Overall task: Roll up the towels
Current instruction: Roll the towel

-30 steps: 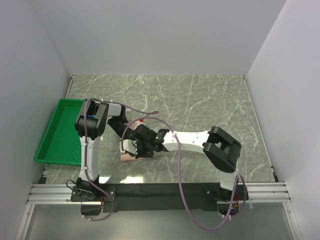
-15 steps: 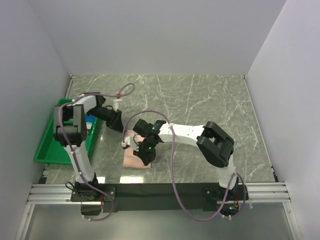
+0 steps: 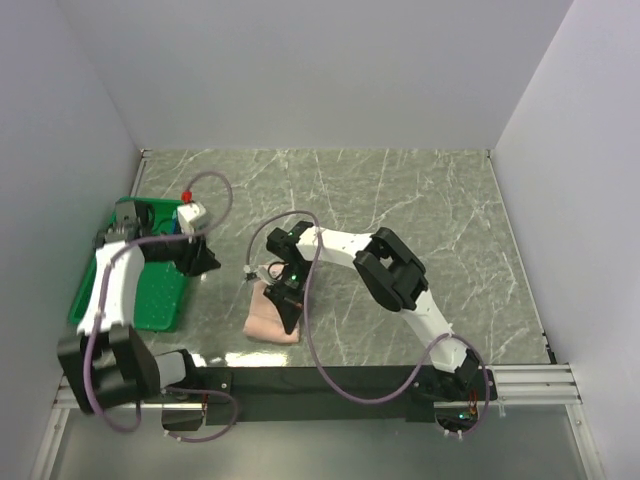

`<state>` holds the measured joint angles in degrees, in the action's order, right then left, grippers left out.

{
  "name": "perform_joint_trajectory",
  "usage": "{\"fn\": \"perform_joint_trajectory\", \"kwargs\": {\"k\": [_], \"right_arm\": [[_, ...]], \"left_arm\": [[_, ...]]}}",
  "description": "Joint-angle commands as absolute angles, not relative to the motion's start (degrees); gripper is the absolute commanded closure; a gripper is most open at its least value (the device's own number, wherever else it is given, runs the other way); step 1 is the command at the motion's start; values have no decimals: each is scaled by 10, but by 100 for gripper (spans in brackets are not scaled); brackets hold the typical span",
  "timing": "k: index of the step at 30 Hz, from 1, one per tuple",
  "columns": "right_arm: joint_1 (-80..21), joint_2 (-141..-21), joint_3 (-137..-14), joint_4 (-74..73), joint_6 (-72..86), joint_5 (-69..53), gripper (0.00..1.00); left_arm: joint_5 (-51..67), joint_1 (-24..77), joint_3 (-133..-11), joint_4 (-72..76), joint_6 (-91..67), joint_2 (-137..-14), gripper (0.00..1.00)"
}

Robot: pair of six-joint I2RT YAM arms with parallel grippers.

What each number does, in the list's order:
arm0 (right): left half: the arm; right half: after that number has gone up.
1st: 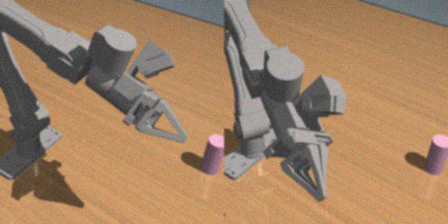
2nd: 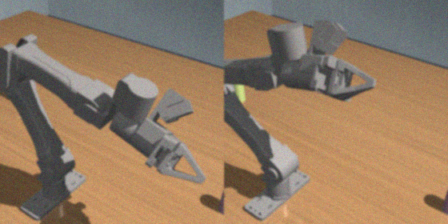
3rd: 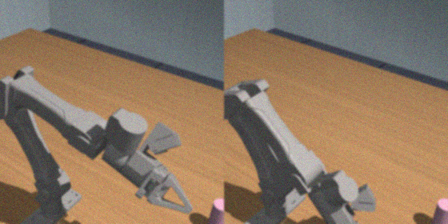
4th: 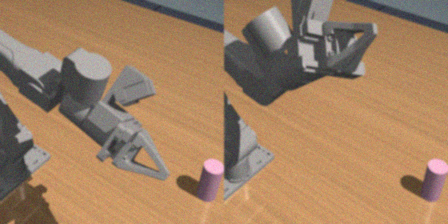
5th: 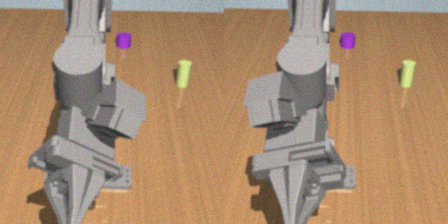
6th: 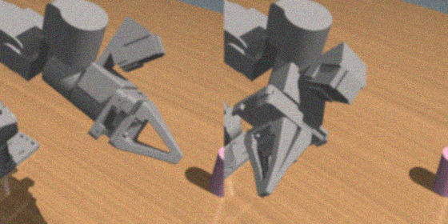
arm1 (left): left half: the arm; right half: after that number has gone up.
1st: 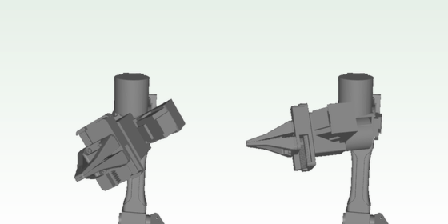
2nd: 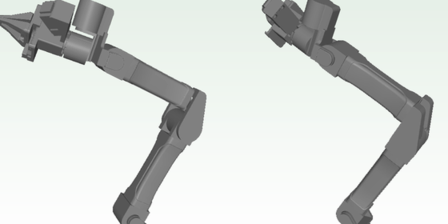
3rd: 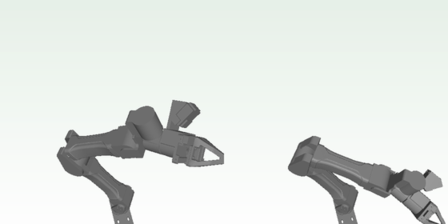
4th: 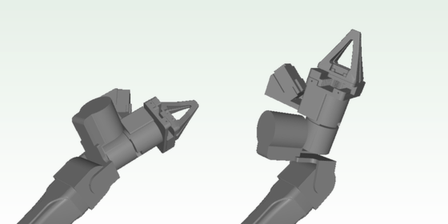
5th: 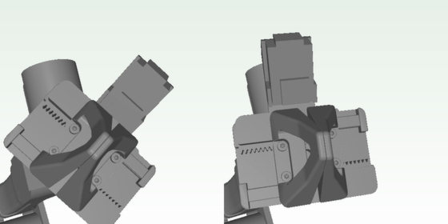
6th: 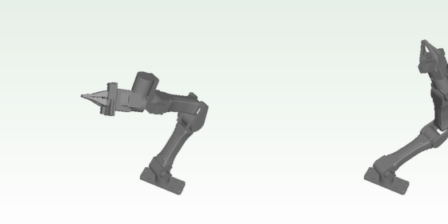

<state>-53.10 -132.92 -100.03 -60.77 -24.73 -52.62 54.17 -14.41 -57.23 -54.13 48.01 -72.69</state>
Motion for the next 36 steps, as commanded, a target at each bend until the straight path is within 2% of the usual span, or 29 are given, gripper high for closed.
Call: {"fn": "perform_joint_trajectory", "kwargs": {"k": [1,5,12,20,28,32,33,35,36], "right_arm": [[-511,-1393,-1036,-660,-259,-540,100],[-489,-1458,-1098,-693,-255,-561,100],[-473,-1517,-1164,-706,-234,-553,100],[-462,-1536,-1187,-701,-218,-551,100],[-454,-1533,-1191,-707,-226,-553,100],[-454,-1513,-1170,-699,-231,-549,100],[-453,-1509,-1166,-699,-232,-549,97],[-451,-1496,-1158,-703,-238,-548,89],[-448,-1490,-1156,-707,-241,-548,82]], "left_arm": [[508,-142,-516,-593,611,-653,53],[437,-87,-453,-624,709,-605,51],[367,120,-377,-505,629,-548,47],[295,302,-355,-405,564,-593,47],[242,357,-334,-337,524,-689,50],[222,357,-330,-330,515,-735,58],[222,356,-330,-333,517,-742,66],[228,358,-340,-356,519,-751,74],[237,358,-347,-367,520,-766,83]]}}
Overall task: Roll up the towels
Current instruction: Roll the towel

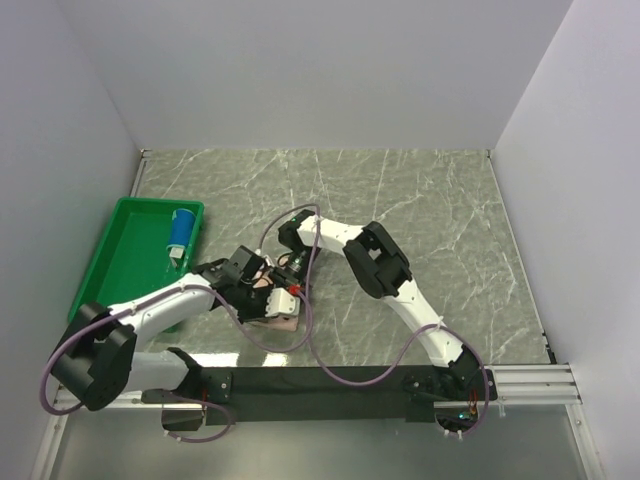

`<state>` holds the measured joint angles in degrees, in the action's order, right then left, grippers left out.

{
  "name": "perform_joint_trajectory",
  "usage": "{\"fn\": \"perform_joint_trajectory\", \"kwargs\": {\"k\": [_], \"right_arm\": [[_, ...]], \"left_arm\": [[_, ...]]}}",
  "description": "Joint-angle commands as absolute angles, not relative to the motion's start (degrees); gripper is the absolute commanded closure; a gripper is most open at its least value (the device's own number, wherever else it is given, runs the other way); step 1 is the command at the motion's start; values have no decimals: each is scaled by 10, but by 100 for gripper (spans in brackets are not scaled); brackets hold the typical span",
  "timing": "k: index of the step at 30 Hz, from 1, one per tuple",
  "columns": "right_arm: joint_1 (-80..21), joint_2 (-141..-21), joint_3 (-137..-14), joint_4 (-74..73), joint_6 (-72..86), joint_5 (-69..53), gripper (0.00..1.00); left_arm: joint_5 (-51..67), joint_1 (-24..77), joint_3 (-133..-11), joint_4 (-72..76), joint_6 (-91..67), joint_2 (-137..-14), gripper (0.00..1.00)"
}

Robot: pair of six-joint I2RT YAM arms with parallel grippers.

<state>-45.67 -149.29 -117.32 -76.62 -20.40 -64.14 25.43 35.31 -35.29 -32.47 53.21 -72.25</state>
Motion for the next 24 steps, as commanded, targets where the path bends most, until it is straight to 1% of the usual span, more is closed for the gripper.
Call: {"fn": "perform_joint_trajectory", "kwargs": {"k": [1,2,3,4,5,6,7,9,10,12,13,15,16,17,19,20,22,24], "right_arm": [[-440,-1482,-1151,-701,-241,-541,78],[-432,-1457,-1137,-698,-241,-540,76],[-425,-1441,-1129,-690,-238,-536,69],[-406,-1404,-1121,-667,-234,-528,66],[-397,-1384,-1101,-652,-220,-512,60],[-385,-1363,-1091,-636,-211,-499,57],[-363,-1319,-1068,-600,-194,-489,50],[-342,-1272,-1041,-559,-178,-453,47],[-333,-1231,-1029,-530,-176,-439,40],[-308,-1193,-996,-509,-169,-394,40],[-299,-1154,-985,-489,-170,-382,40],[-275,-1105,-929,-457,-167,-354,40],[-268,-1056,-889,-430,-167,-346,40],[-256,-1032,-869,-418,-169,-339,41],[-248,-965,-810,-391,-173,-313,41],[-244,-944,-789,-382,-177,-304,42],[-241,-881,-719,-361,-197,-265,42],[-240,-844,-675,-349,-207,-242,42]], "left_arm": [[243,357,-354,-384,520,-775,86],[250,357,-368,-412,525,-783,90],[264,357,-373,-426,526,-795,97],[269,357,-379,-437,526,-801,98],[275,357,-387,-460,531,-806,99],[282,357,-391,-469,531,-816,99],[295,355,-396,-479,532,-823,99],[308,352,-410,-508,536,-845,99],[321,345,-416,-517,537,-854,99],[333,334,-434,-536,540,-883,99],[345,321,-443,-543,540,-897,99],[364,304,-485,-575,538,-953,99],[371,287,-503,-585,538,-974,99],[380,279,-542,-599,535,-1020,99],[384,258,-605,-627,531,-1063,99],[387,252,-625,-635,529,-1103,99],[394,237,-682,-660,530,-1139,99],[402,230,-714,-674,533,-1186,99]]}}
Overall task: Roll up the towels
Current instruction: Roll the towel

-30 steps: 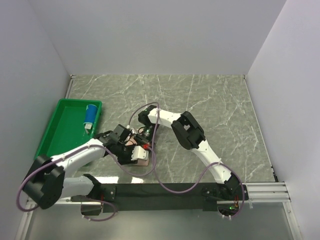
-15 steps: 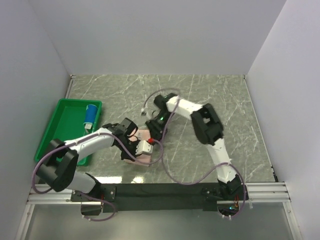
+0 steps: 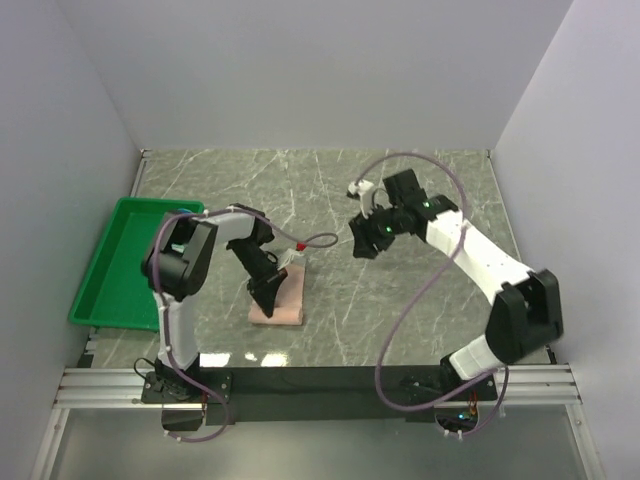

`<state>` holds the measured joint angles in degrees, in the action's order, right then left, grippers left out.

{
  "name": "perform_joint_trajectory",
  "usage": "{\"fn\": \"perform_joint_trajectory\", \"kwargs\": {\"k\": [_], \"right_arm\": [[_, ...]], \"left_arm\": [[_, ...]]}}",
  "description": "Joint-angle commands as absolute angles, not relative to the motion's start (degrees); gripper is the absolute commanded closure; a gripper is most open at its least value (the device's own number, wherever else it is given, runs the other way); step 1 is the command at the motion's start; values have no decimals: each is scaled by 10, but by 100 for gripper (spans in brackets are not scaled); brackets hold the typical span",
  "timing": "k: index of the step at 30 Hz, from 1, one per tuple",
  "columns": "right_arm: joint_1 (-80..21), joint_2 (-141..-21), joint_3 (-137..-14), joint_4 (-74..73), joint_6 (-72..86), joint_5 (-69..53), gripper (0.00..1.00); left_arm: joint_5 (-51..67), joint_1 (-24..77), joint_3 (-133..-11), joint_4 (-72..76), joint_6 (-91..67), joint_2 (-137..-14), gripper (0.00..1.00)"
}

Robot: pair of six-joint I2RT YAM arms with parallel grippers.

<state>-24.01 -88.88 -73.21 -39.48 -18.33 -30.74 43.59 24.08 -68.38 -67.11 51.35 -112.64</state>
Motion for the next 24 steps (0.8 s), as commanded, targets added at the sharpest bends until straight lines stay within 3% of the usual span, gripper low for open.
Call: {"fn": "perform_joint_trajectory", "kwargs": {"k": [1,6,10,16,24], "right_arm": [[-240,-813,-644,-348,-217,-231,42],[-275,-743,-580,-352,-246,-216,43],[-406,-754,-566,-323,-251,-147,43],[-585,-885,-648,-257,-246,-10,42],[-672,-1006,-699,-179,-272,24,43]], "left_arm": [[405,222,-740,-683,538,-1200,99],[386,209,-784,-673,527,-1272,99],[383,207,-813,-669,512,-1313,99],[388,203,-835,-662,493,-1346,96],[405,196,-846,-664,487,-1368,95]]}}
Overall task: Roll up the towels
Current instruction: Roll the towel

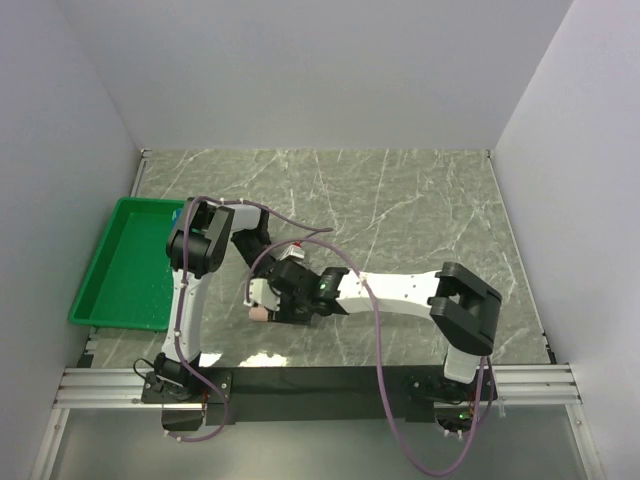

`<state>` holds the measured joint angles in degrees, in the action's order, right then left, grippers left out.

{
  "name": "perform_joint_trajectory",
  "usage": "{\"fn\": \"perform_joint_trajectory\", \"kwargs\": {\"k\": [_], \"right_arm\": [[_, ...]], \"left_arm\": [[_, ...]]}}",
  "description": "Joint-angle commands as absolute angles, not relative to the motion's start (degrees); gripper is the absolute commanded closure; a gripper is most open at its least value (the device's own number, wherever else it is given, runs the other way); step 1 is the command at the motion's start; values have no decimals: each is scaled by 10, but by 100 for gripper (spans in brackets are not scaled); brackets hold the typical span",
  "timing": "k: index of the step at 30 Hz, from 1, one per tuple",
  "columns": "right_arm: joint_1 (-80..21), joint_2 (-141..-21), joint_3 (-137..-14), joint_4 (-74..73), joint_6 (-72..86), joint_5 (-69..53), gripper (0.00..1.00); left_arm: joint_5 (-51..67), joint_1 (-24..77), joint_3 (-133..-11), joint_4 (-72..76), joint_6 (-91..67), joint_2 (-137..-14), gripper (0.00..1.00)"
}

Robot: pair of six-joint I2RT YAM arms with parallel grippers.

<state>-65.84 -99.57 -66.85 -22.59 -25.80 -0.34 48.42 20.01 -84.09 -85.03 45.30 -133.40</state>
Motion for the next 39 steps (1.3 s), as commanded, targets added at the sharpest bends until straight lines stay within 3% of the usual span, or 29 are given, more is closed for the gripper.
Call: {"fn": "perform_joint_trajectory", "kwargs": {"k": [1,12,16,22,25,33,39], "right_arm": [[-676,-1012,-700,-178,-272,17,45],[-690,-1066,-686,-154,-290,-29,54],[-677,-1092,-686,-177,-287,-98,100],[-617,-1093,-692,-258,-270,-235,100],[-601,-1098,-700,-297,-260,-280,100],[-563,-1140,-752,-380,-217,-365,100],[-530,-1222,-836,-461,-210,-452,100]], "left_arm": [[405,195,-847,-664,487,-1368,95],[418,187,-859,-671,486,-1378,94],[423,185,-848,-653,477,-1360,90],[481,141,-799,-608,462,-1255,63],[513,104,-814,-627,463,-1223,57],[584,-41,-867,-652,461,-1127,53],[571,-106,-768,-636,512,-982,53]]}}
